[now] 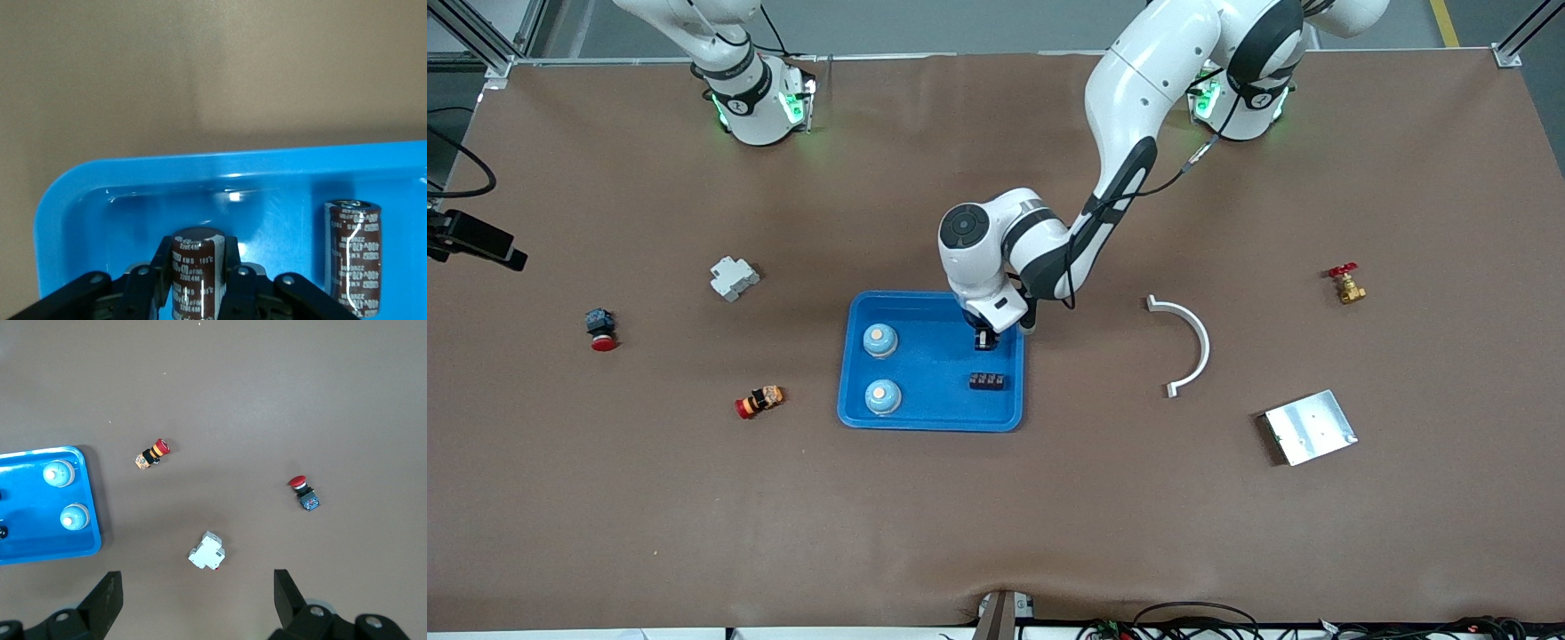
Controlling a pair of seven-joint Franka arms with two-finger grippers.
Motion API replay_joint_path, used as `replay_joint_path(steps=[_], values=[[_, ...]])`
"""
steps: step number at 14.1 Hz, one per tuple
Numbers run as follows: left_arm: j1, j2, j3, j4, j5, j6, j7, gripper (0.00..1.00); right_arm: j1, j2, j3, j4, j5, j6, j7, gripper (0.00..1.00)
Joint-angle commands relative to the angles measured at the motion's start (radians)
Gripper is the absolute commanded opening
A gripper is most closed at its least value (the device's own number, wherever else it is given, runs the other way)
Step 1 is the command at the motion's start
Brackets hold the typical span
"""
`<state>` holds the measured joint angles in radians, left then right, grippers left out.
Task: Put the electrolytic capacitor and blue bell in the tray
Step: 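Lower the capacitor into the tray beside the first one and open the left gripper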
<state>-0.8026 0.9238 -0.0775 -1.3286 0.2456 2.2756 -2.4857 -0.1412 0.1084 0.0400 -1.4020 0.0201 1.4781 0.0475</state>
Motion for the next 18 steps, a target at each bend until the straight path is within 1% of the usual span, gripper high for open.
replay_joint_path(steps=[1, 4, 6, 8, 17, 18], values=[[-0.006, -0.013, 0.012, -0.047, 0.02, 0.039, 0.013, 0.0, -0.003, -0.009, -0.002, 0.003, 0.006, -0.007, -0.009, 1.0], [-0.004, -0.02, 0.012, -0.076, 0.023, 0.048, 0.028, 0.0, 0.0, -0.01, -0.002, 0.004, 0.005, -0.009, -0.008, 1.0], [-0.001, -0.043, 0.01, -0.121, 0.043, 0.07, 0.042, 0.0, 0.005, -0.009, 0.001, 0.004, -0.026, -0.007, -0.008, 1.0], [0.002, -0.068, 0.009, -0.158, 0.046, 0.091, 0.05, 0.0, 0.005, -0.009, 0.001, 0.004, -0.029, -0.002, -0.009, 1.0], [0.008, -0.071, 0.007, -0.164, 0.041, 0.091, 0.048, 0.0, 0.005, -0.007, 0.001, 0.004, -0.022, -0.002, -0.009, 1.0], [0.008, -0.071, 0.007, -0.161, 0.038, 0.091, 0.044, 0.99, 0.005, -0.007, 0.001, 0.004, -0.022, -0.002, -0.009, 1.0]])
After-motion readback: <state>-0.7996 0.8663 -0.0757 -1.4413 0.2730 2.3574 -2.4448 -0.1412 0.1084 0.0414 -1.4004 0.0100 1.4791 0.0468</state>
